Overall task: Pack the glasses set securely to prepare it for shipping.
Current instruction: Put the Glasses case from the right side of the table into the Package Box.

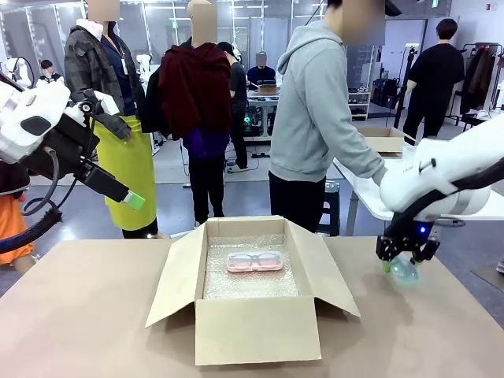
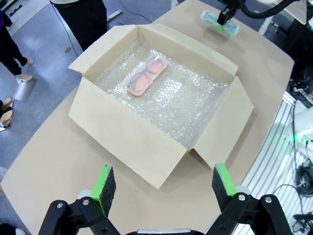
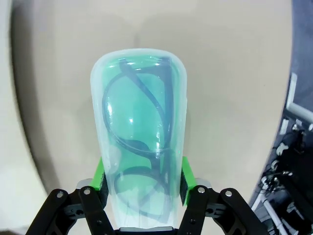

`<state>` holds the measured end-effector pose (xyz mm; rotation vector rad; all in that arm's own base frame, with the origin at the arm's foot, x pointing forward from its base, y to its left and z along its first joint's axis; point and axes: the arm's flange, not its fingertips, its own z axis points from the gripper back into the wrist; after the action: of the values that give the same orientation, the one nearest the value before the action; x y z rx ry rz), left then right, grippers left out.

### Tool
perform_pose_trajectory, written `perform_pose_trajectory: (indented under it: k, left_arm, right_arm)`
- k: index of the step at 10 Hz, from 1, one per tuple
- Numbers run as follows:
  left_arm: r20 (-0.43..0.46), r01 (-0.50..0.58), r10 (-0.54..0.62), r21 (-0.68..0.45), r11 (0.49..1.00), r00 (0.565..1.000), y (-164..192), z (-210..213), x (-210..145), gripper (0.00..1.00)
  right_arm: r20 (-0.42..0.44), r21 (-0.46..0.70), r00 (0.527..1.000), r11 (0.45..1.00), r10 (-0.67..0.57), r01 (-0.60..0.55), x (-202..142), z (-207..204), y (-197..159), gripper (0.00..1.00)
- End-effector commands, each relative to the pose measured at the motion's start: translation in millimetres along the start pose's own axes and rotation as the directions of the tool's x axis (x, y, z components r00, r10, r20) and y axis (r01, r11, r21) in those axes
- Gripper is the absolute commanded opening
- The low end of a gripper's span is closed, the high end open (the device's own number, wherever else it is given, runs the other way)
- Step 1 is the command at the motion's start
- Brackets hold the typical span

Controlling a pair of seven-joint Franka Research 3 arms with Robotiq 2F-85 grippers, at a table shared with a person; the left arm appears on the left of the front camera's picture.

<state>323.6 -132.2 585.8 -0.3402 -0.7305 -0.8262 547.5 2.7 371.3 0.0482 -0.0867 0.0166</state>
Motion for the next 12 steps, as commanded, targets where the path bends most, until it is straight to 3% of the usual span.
perform_pose_trajectory:
  k: [1,3,5,6,7,8,9,10,12]
  left_arm:
    - [0.007,-0.002,0.002,-0.01,1.0,1.0,0,2,0,1.0]
    - [0.007,-0.002,0.002,-0.01,1.0,1.0,0,2,0,1.0]
    - [0.007,-0.002,0.002,-0.01,1.0,1.0,0,2,0,1.0]
    - [0.007,-0.002,0.002,-0.01,1.0,1.0,0,2,0,1.0]
    - [0.007,-0.002,0.002,-0.01,1.0,1.0,0,2,0,1.0]
    - [0.007,-0.002,0.002,-0.01,1.0,1.0,0,2,0,1.0]
    - [0.007,-0.002,0.002,-0.01,1.0,1.0,0,2,0,1.0]
    - [0.007,-0.002,0.002,-0.01,1.0,1.0,0,2,0,1.0]
    - [0.007,-0.002,0.002,-0.01,1.0,1.0,0,2,0,1.0]
  right_arm:
    - [0.002,0.075,0.992,0.989,0.128,-0.128,-12,54,1,0.21]
    - [0.02,0.082,0.979,0.975,0.204,-0.205,-14,82,9,0.21]
    - [0.007,0.094,0.913,0.909,0.408,-0.407,-20,107,33,0.21]
    - [0.003,0.175,0.761,0.749,0.649,-0.639,-23,125,53,0.21]
    - [0.004,0.189,0.6,0.588,0.8,-0.786,-28,139,72,0.21]
    - [-0.002,0.188,0.468,0.46,0.884,-0.868,-29,148,93,0.21]
    - [-0.008,0.191,0.364,0.358,0.931,-0.914,-27,151,121,0.21]
    - [-0.005,0.182,0.313,0.308,0.95,-0.934,-25,152,139,0.21]
    - [-0.001,0.212,0.161,0.158,0.987,-0.964,-20,145,199,0.21]
